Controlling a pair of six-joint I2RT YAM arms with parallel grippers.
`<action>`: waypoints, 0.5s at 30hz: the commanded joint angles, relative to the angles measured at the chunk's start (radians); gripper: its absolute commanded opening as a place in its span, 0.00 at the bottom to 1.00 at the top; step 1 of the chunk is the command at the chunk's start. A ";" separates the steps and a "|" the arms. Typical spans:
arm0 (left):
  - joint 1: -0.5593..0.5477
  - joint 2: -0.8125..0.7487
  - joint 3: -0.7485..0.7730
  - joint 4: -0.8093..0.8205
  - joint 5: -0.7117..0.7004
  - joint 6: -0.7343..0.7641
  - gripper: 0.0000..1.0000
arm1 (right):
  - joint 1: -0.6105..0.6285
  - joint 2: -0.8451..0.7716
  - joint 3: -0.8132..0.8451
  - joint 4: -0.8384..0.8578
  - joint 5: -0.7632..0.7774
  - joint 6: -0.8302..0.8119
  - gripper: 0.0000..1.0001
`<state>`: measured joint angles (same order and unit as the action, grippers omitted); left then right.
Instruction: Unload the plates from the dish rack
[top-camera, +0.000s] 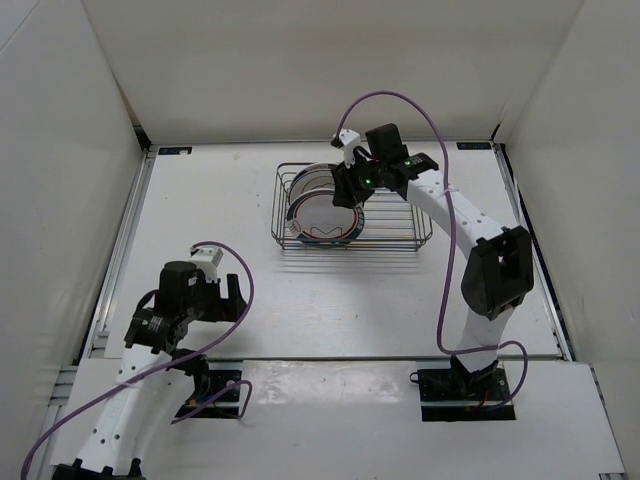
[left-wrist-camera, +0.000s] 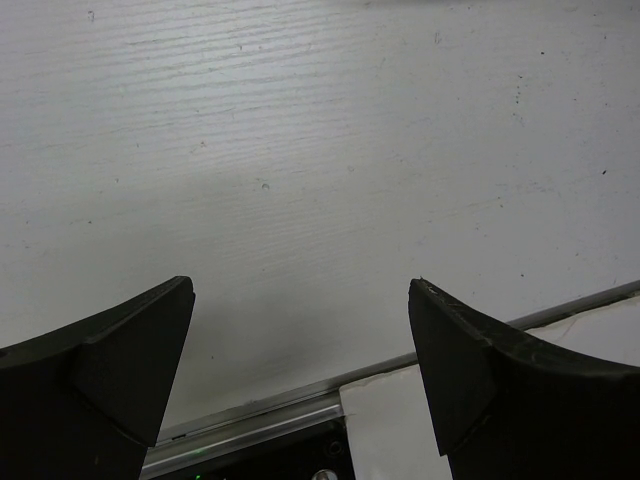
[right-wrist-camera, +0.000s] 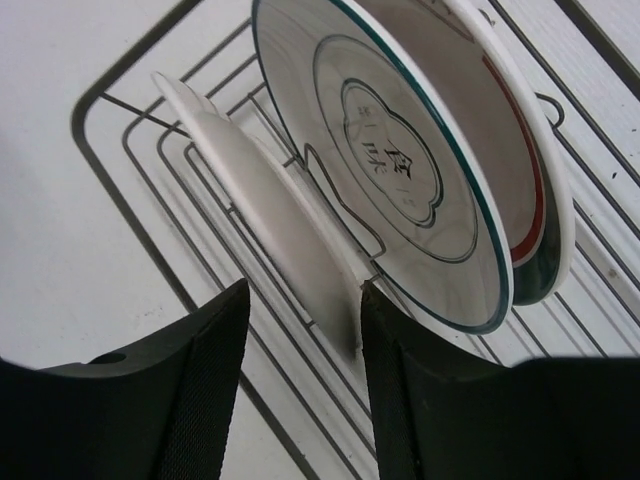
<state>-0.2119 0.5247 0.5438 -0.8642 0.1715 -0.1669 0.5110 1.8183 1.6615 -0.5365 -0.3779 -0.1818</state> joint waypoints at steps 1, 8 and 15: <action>-0.001 0.005 0.002 0.002 -0.007 -0.008 1.00 | -0.002 0.021 0.003 0.021 0.025 -0.031 0.52; -0.001 0.008 0.004 -0.002 -0.004 -0.010 1.00 | -0.003 0.091 0.079 -0.019 0.020 -0.062 0.22; -0.003 0.008 0.004 -0.002 -0.009 -0.010 1.00 | -0.005 0.119 0.116 -0.011 0.051 -0.077 0.18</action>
<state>-0.2119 0.5293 0.5438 -0.8642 0.1707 -0.1734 0.5125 1.9308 1.7393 -0.5350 -0.3542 -0.2924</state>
